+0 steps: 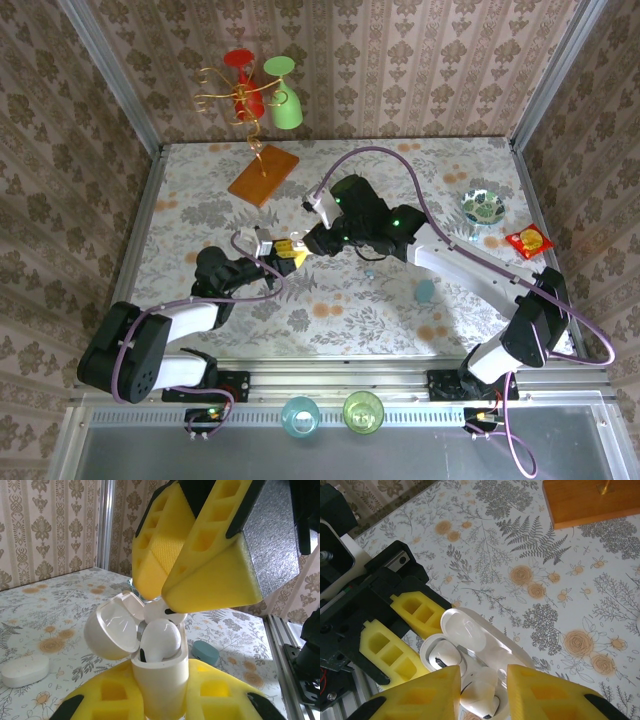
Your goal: Insert wireless bluetooth earbuds into charging case
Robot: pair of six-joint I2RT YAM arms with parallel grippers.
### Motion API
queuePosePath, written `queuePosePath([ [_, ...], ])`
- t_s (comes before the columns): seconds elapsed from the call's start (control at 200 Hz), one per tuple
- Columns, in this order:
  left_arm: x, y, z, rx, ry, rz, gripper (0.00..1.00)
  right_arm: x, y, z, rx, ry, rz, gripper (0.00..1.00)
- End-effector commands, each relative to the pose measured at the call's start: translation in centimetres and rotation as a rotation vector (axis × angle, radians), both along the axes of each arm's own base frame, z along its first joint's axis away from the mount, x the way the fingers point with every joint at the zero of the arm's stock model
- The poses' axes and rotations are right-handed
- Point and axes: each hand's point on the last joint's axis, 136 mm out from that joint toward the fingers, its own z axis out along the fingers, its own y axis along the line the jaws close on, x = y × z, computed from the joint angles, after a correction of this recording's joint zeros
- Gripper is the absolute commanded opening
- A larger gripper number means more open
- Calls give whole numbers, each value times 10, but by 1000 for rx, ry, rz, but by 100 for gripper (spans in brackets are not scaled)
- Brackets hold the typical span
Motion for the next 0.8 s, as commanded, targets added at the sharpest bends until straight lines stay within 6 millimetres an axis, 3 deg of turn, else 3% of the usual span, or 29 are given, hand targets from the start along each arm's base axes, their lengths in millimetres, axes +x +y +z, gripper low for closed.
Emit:
queuePosePath([
  [0.0, 3, 0, 24, -41, -59, -13, 0, 0, -1, -6, -24, 30, 8, 32],
  [0.24, 5, 0, 23, -42, -53, -6, 0, 1, -2, -10, -30, 44, 4, 40],
  [0.64, 2, 3, 32, -71, -12, -19, 0, -2, -3, -6, 39, 80, 43, 21],
  [0.795, -2, 6, 43, -97, 10, -33, 0, -17, 0, -3, 100, 112, 179, 20],
])
